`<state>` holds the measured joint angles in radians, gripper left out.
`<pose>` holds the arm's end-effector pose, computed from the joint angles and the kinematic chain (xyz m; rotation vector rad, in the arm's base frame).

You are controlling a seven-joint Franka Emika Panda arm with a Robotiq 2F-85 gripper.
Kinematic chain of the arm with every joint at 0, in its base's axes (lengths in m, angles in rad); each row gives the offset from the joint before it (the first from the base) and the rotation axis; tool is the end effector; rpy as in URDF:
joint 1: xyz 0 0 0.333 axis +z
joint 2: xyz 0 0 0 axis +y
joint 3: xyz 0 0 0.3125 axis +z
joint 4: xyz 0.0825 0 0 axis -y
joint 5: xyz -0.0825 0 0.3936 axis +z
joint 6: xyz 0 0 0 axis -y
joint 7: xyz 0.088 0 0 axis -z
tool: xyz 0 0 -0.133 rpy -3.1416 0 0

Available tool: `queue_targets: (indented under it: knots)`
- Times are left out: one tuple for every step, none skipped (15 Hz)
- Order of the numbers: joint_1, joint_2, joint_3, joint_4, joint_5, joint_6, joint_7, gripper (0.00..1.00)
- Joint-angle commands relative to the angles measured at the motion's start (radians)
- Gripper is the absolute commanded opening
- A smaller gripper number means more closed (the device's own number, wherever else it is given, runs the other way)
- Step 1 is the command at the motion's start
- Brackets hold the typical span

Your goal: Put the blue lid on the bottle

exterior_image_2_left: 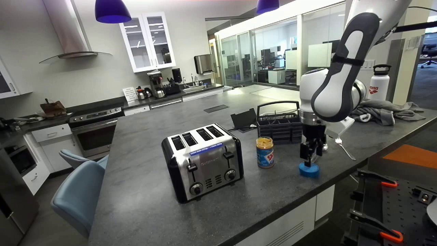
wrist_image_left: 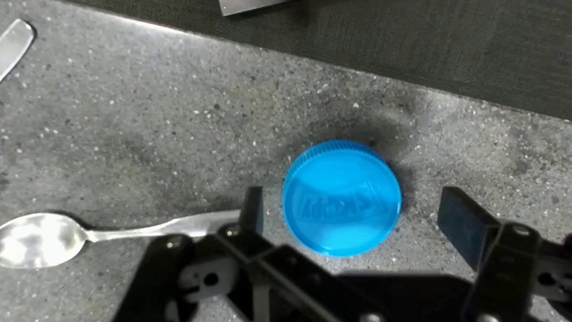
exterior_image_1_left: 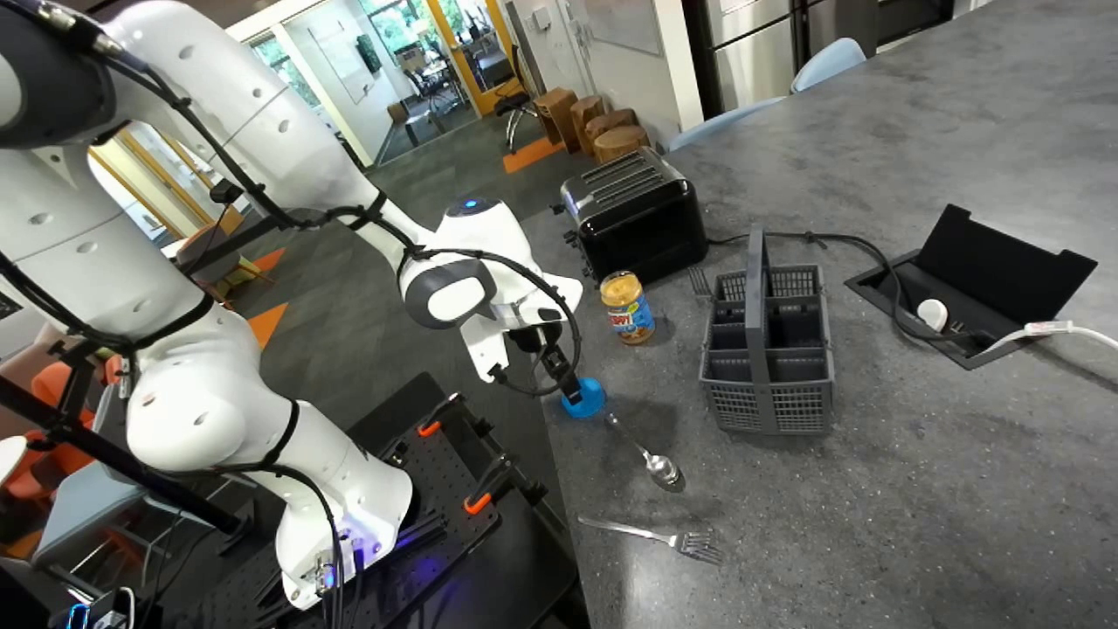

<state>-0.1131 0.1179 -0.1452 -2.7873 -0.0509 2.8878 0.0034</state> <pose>0.3643 -0.0966 0.1362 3.0970 -0.3287 -0.0314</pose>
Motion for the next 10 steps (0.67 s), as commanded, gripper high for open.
queue_targets:
  knots:
    - [0.004, 0.034, -0.01, 0.0, -0.01, 0.025, 0.027, 1.0]
    - [0.001, 0.041, -0.006, 0.0, 0.0, 0.031, 0.018, 1.0]
    - [0.002, 0.051, -0.007, 0.001, 0.0, 0.046, 0.017, 1.0]
    - [0.0, 0.059, -0.004, 0.001, 0.007, 0.063, 0.01, 1.0]
    - [-0.002, 0.067, -0.001, 0.001, 0.012, 0.082, 0.005, 1.0]
    - [-0.004, 0.075, 0.002, 0.001, 0.018, 0.099, 0.002, 1.0]
    - [-0.002, 0.084, 0.0, 0.002, 0.017, 0.116, 0.004, 1.0]
    - [-0.003, 0.092, 0.0, 0.002, 0.019, 0.133, 0.003, 1.0]
    - [-0.003, 0.1, 0.001, 0.002, 0.021, 0.146, 0.002, 1.0]
    - [-0.001, 0.11, 0.0, 0.002, 0.02, 0.161, 0.004, 1.0]
